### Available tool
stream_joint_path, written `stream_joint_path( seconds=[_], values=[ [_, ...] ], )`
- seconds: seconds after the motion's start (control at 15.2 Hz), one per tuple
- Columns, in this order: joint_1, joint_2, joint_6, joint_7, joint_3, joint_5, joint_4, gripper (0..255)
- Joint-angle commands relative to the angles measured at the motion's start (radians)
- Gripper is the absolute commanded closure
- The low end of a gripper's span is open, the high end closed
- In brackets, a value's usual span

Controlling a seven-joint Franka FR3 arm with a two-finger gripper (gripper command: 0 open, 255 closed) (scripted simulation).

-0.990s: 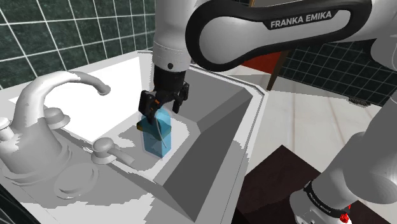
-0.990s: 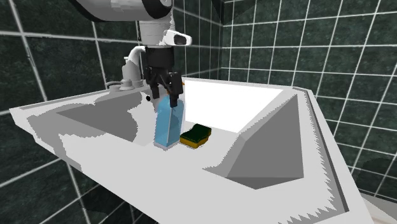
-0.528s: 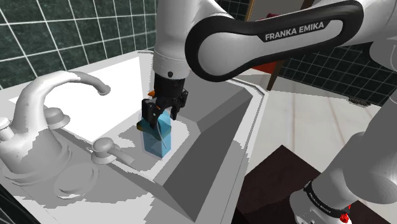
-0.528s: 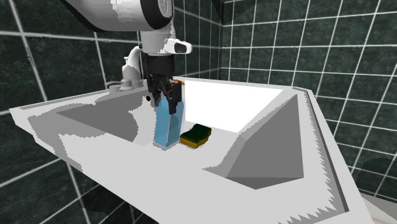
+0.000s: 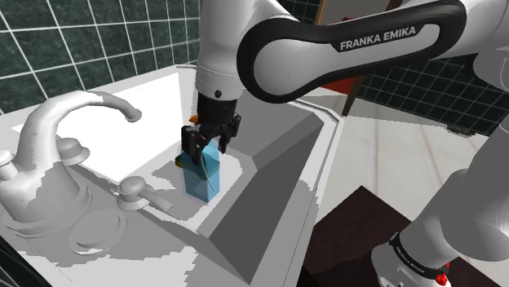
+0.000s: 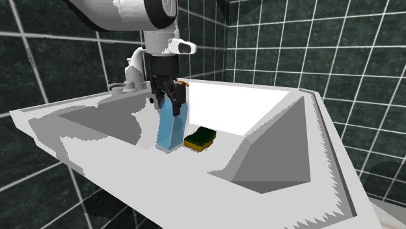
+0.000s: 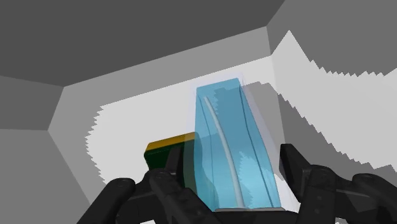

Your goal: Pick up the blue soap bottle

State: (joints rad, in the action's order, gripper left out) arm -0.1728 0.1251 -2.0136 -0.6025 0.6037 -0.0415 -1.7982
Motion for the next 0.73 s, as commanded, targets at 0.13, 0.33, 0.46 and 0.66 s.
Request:
stream_joint_path(
  seconds=[0.13, 0.33, 0.46, 0.66],
  values=[
    [0.001, -0.007, 0.046, 0.003, 0.001, 0.005, 0.039, 255],
    [0.001, -0.01, 0.086, 0.003, 0.001, 0.008, 0.076, 255],
    [0.0, -0.011, 0.112, 0.003, 0.002, 0.008, 0.101, 255],
    [-0.001, -0.011, 0.153, 0.002, 0.003, 0.008, 0.142, 255]
  ],
)
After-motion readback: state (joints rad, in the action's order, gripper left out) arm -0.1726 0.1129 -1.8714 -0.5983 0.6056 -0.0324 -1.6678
